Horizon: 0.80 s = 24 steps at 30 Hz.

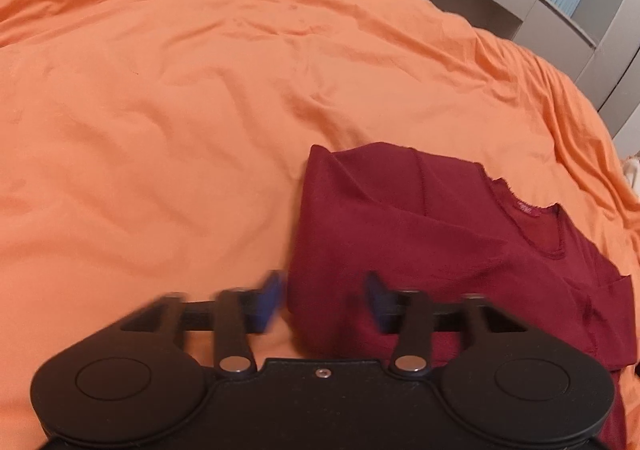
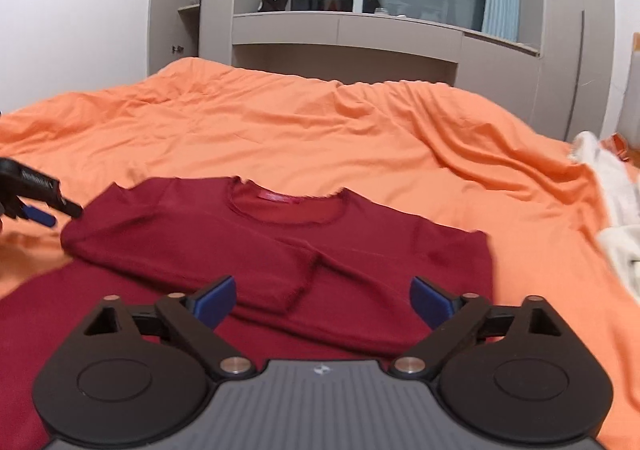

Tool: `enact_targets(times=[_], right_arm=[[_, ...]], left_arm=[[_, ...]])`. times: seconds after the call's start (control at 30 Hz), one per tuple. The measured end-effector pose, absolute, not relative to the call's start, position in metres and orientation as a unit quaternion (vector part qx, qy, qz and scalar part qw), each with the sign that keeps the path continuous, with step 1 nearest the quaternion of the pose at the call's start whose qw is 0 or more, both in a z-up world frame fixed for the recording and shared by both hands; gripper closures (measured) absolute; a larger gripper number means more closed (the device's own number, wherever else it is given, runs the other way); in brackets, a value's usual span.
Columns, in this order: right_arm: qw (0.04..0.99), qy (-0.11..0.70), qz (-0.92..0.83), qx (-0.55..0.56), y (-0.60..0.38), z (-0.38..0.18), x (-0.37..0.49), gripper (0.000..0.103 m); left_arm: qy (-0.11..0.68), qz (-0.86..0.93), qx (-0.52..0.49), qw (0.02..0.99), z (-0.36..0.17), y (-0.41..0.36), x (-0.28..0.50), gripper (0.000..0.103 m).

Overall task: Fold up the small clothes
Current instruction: 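Open both tools and lift them away from the folded sweater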

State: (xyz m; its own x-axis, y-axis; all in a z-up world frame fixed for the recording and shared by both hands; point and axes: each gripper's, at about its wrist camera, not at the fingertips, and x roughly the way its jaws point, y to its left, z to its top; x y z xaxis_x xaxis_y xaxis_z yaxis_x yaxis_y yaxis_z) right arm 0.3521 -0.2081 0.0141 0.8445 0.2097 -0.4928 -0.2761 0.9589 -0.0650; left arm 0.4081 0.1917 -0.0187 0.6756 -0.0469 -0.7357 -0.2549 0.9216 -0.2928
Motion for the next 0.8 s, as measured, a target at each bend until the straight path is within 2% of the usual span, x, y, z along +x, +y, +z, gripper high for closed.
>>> enact_targets(times=[0.07,0.3,0.57,0.8], right_arm=[[0.958,0.25,0.125,-0.069,-0.22,0.018,0.335,0.0],[0.954,0.246,0.137,-0.101,-0.255,0.024,0.263,0.0],[0.949,0.241,0.171,-0.11,-0.264,0.026,0.189,0.0],[0.932,0.237,0.208,-0.177,-0.239,0.013,0.131,0.0]], left_arm=[[0.39,0.065,-0.187,0.899,-0.012,0.186,0.4,0.029],[0.348,0.06,-0.127,0.927,0.018,0.15,0.35,0.001],[0.286,0.011,-0.092,0.954,0.04,0.11,0.269,0.001],[0.245,-0.041,-0.024,0.968,0.033,0.074,0.19,0.001]])
